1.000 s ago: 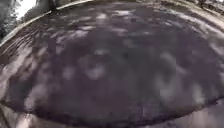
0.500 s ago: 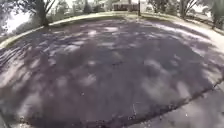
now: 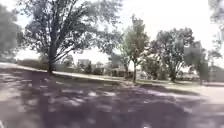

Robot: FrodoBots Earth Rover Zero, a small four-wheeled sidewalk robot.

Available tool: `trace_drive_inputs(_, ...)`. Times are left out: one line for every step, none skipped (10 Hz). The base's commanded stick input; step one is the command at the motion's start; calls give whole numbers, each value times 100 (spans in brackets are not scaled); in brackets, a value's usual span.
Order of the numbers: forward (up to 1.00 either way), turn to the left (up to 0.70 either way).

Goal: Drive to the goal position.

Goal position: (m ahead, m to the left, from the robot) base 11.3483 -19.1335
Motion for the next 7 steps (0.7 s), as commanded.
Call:
trace_drive_inputs(70,-35)
trace_drive_inputs(70,-35)
trace_drive_inputs(70,-35)
trace_drive_inputs(70,-35)
trace_drive_inputs(49,-46)
trace_drive_inputs(4,-62)
trace_drive_inputs(4,-32)
